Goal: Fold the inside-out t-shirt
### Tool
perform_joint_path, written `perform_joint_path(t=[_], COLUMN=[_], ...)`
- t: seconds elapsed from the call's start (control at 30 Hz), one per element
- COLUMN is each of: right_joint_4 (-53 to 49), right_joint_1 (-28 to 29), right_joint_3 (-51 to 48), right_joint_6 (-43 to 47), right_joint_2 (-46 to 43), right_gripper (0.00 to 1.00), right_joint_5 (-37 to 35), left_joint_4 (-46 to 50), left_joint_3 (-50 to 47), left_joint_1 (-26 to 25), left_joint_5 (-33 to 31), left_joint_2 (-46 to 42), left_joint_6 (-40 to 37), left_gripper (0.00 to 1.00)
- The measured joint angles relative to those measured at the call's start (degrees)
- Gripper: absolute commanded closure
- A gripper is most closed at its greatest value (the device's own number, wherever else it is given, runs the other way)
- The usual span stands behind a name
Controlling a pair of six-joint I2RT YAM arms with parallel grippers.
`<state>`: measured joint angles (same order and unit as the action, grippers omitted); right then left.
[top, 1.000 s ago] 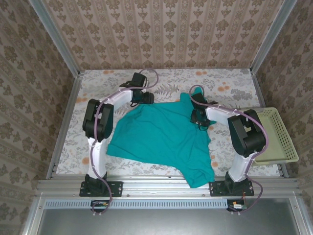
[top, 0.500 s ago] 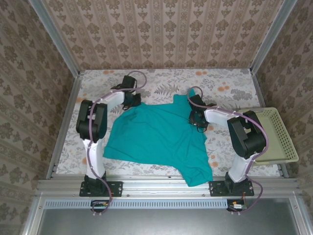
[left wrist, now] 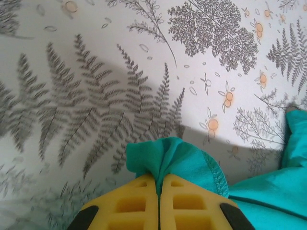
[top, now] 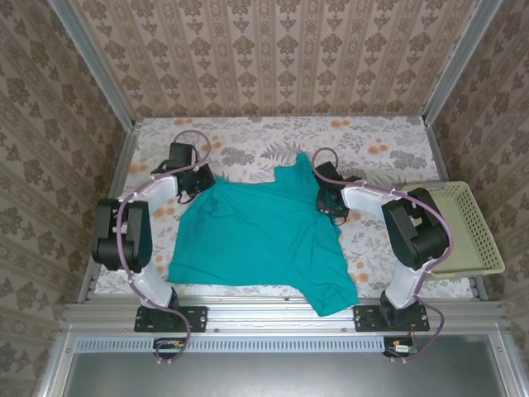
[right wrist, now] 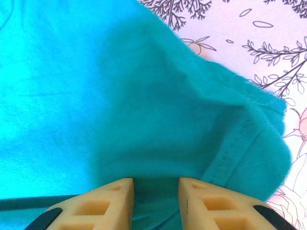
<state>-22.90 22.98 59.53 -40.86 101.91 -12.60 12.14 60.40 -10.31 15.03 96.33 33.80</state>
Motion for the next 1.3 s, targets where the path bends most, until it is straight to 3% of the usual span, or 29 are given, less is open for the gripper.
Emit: perform_joint_path(t=[0.13, 0.3, 0.53, 0.7, 0.8, 0.87, 0.97, 1.03, 1.17, 1.3], right_joint_4=[-2.0, -3.0, -3.7, -9.4, -15.0, -18.4, -21.0, -21.6, -22.0, -19.1], right_joint_1=[1.9, 2.2, 2.1, 2.2, 2.2, 2.2, 2.2, 2.0, 1.4, 1.0], right_joint_3=[2.4, 16.2, 38.2, 50.2, 58.3, 62.9, 64.3, 64.3, 63.9, 55.3], right_joint_6=[5.9, 13.1, 16.5, 14.9, 12.4, 11.2, 10.2, 10.3, 11.6, 14.6], right_joint_2=[-2.4, 0.5, 17.3, 29.0, 35.5, 39.0, 40.3, 40.0, 36.3, 23.2], right_gripper=[0.5, 0.43, 0.38, 0.35, 0.45, 0.72, 0.95, 1.0, 1.0, 1.0], right_joint_5=[-3.1, -3.5, -1.5, -0.4, -0.3, -0.3, -0.5, -0.7, -1.9, -3.7], left_joint_4=[-0.6, -1.9, -3.0, -5.4, -6.5, -7.1, -7.1, -5.9, -2.0, -0.7], left_joint_3=[-1.1, -3.3, -6.7, -9.8, -11.7, -12.8, -13.0, -11.4, -5.0, -4.3], left_joint_1=[-1.5, -4.2, -5.1, -5.5, -5.5, -5.5, -5.3, -5.0, -4.1, -4.4], left_joint_5=[0.0, 0.0, -0.7, -1.3, -1.5, -2.0, -2.3, -2.1, -2.1, -4.3], left_joint_2=[-4.3, -5.3, -5.3, -7.1, -9.3, -11.3, -13.1, -12.9, -12.3, -16.7], left_joint_6=[1.4, 2.3, 2.5, 2.7, 3.4, 4.1, 4.8, 4.8, 4.8, 4.5], left_gripper=[1.0, 1.0, 1.0, 1.0, 1.0, 1.0, 0.99, 0.99, 0.96, 0.93])
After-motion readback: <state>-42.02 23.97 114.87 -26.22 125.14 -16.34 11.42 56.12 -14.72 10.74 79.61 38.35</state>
